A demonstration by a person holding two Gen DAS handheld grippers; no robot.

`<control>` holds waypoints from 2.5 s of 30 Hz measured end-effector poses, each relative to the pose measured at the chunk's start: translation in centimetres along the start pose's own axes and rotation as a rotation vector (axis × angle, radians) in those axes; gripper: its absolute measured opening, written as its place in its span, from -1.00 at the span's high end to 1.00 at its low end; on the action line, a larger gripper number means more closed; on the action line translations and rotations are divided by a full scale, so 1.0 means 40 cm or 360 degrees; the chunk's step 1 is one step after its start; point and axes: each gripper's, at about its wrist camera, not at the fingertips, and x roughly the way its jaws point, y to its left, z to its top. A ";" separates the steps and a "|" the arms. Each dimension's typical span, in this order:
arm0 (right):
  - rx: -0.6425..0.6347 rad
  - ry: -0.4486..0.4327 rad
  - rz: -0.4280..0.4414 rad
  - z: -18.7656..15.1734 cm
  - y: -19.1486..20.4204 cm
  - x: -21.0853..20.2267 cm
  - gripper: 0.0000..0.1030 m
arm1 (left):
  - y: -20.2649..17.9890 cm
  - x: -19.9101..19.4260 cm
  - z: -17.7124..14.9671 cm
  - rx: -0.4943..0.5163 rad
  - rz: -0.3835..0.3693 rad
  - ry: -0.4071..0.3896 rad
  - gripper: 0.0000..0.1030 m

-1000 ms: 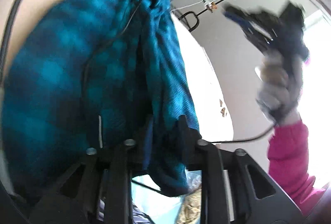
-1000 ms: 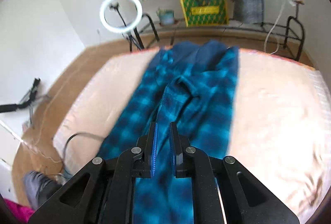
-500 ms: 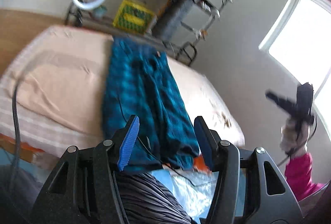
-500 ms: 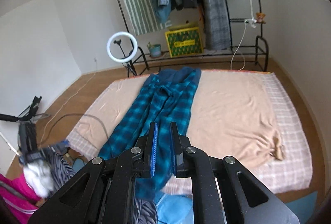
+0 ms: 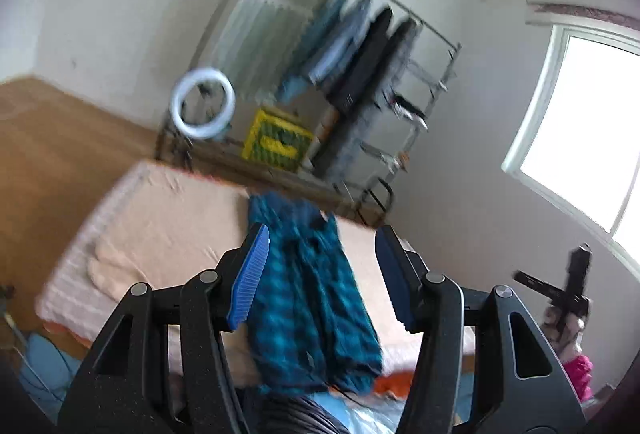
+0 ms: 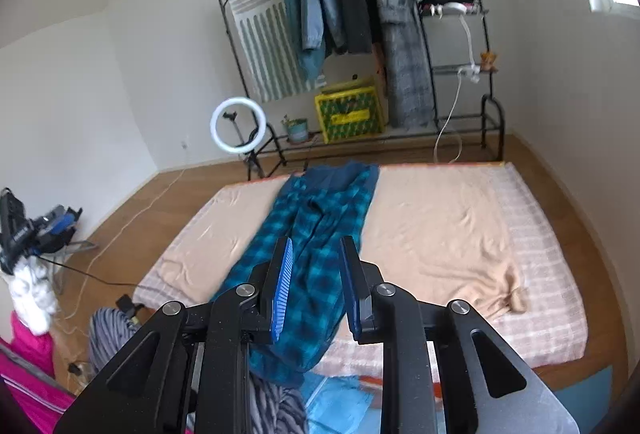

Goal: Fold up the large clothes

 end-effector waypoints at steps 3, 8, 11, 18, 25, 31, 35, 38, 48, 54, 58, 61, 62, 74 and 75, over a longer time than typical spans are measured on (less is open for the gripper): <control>0.0013 -0.0066 -0.0006 0.029 -0.015 -0.044 0.57 | 0.042 -0.023 0.048 -0.0030 0.0050 -0.0058 -0.13; 0.0009 -0.0007 -0.0018 0.002 -0.010 0.002 0.57 | 0.112 0.077 -0.011 -0.0094 0.0127 0.0081 -0.16; 0.0038 0.0175 0.0058 -0.068 0.012 0.123 0.57 | 0.156 0.105 -0.029 -0.0091 0.0228 0.0142 -0.15; -0.0141 0.0353 0.0009 -0.112 0.066 0.248 0.57 | 0.250 -0.134 0.179 -0.0003 0.0566 -0.0259 -0.15; -0.0128 0.0276 0.0012 -0.047 0.058 0.227 0.57 | 0.330 -0.127 0.220 -0.0044 0.0632 -0.0259 -0.15; -0.0140 0.0532 0.0252 -0.189 0.164 0.415 0.23 | 0.343 0.153 0.052 -0.0122 0.0395 0.0191 -0.16; -0.0233 0.0699 0.0257 -0.310 0.237 0.569 0.22 | 0.291 0.383 -0.110 -0.0176 0.0192 0.0508 -0.15; -0.0325 0.0853 0.0243 -0.404 0.280 0.662 0.22 | 0.225 0.509 -0.202 -0.0157 0.0103 0.0661 -0.15; -0.0633 0.0915 0.0198 -0.504 0.306 0.694 0.73 | 0.009 0.962 -0.304 0.0016 -0.0100 0.0959 -0.15; -0.0593 0.0911 0.0254 -0.506 0.296 0.700 0.72 | -0.050 1.237 -0.340 0.0042 -0.0107 0.1073 -0.16; -0.0553 0.0886 0.0253 -0.512 0.295 0.697 0.71 | -0.056 1.379 -0.369 -0.0021 -0.0073 0.1137 -0.16; -0.0535 0.0880 0.0255 -0.515 0.295 0.694 0.70 | -0.051 1.456 -0.385 -0.0035 -0.0003 0.1154 -0.16; -0.0540 0.0881 0.0252 -0.515 0.297 0.694 0.70 | -0.045 1.477 -0.388 -0.0060 0.0007 0.1150 -0.16; -0.0661 0.0903 0.0255 -0.519 0.319 0.674 0.71 | 0.025 1.536 -0.447 0.0000 0.0219 0.1051 0.98; -0.0665 0.0914 0.0267 -0.521 0.314 0.673 0.71 | 0.024 1.531 -0.450 0.0013 0.0211 0.1033 0.97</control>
